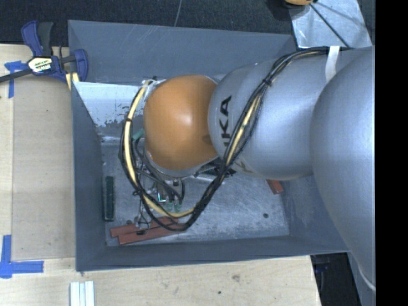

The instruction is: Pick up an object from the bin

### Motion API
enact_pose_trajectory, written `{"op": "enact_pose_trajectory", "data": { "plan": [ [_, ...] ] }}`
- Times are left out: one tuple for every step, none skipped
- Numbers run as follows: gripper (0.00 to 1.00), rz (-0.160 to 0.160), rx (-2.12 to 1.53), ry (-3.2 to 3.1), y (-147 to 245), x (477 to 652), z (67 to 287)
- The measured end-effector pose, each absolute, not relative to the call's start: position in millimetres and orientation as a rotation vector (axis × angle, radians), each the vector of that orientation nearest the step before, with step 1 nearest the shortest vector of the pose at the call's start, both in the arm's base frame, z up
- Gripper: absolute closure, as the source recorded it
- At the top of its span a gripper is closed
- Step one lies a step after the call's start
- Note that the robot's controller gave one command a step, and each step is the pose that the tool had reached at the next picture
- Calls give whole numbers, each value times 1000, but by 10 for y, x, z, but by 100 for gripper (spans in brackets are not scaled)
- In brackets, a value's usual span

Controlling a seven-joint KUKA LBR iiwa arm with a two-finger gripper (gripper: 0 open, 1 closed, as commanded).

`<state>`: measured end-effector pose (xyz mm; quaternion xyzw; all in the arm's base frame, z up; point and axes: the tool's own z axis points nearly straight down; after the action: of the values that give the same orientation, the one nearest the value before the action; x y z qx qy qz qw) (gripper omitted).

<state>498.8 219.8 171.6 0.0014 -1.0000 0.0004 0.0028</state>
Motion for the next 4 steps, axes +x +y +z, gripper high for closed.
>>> {"op": "enact_pose_trajectory", "data": {
  "plan": [
    [0, -2, -2, -3144, 2189, 5011, 1757],
    [0, -5, 258, -3141, 2032, 4963, 1341],
    [0, 1, 436, -3108, 1886, 4888, 1032],
    [0, -1, 567, -3096, 1780, 4862, 1381]
  ]
}}
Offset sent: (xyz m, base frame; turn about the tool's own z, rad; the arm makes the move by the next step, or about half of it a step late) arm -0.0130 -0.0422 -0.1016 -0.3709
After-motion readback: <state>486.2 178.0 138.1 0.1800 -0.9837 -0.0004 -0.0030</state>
